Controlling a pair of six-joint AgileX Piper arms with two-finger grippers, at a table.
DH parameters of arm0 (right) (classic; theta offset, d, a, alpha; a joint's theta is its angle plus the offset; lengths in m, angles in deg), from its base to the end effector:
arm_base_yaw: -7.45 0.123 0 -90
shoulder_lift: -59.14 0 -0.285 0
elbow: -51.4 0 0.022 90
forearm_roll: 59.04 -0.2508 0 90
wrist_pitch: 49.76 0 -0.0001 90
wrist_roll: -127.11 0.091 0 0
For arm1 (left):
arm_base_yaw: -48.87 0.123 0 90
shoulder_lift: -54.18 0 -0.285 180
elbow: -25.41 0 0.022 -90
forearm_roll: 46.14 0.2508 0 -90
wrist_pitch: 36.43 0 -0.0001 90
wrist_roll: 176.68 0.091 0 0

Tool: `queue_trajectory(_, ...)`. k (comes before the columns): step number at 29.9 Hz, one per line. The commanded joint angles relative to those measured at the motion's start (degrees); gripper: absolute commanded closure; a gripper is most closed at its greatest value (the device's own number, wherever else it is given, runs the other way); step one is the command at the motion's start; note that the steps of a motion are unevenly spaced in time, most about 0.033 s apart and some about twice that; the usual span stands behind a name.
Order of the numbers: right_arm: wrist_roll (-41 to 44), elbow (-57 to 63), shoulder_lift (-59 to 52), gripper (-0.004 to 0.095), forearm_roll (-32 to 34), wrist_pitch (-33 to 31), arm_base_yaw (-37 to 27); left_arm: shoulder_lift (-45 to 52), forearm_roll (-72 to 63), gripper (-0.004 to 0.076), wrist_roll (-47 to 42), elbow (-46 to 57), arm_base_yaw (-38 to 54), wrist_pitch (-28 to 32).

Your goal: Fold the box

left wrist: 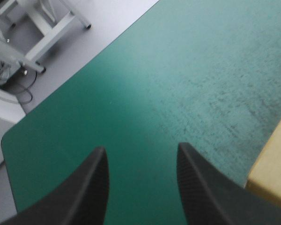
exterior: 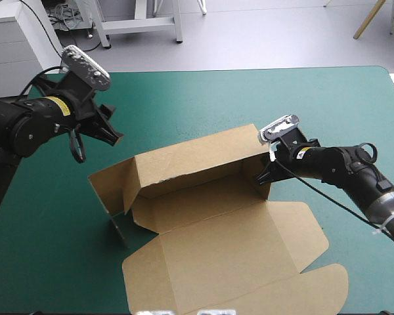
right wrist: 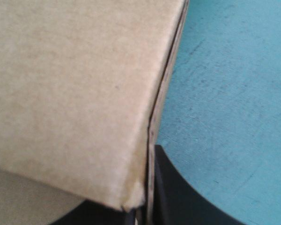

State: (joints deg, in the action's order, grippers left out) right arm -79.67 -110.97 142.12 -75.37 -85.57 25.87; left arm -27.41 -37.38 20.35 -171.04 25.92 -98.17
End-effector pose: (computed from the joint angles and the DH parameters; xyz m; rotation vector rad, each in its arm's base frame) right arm 0.2598 0.1023 0.3174 -0.7242 2.2466 0.2375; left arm 0.2340 -0.0858 0.4765 0.7594 2.0712 0.1316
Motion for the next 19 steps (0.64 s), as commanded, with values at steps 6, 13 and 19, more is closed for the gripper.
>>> queue_trajectory(6, 15.7, -5.6, -1.7, 0.0927, 16.3, -3.4, -2.1, 2.0, -3.4, 0.0643, -0.5, -1.9, 11.9, 1.4)
queue_trajectory(13, 16.4, -12.2, -1.6, 0.0927, 13.8, -17.3, -7.8, 2.0, -3.5, 0.0664, -0.9, -1.9, 15.8, 2.5)
queue_trajectory(19, 16.1, -17.9, 2.5, 0.0928, 12.9, -25.1, -11.7, 2.0, -3.8, 0.0664, -0.9, -1.9, 15.8, 3.6)
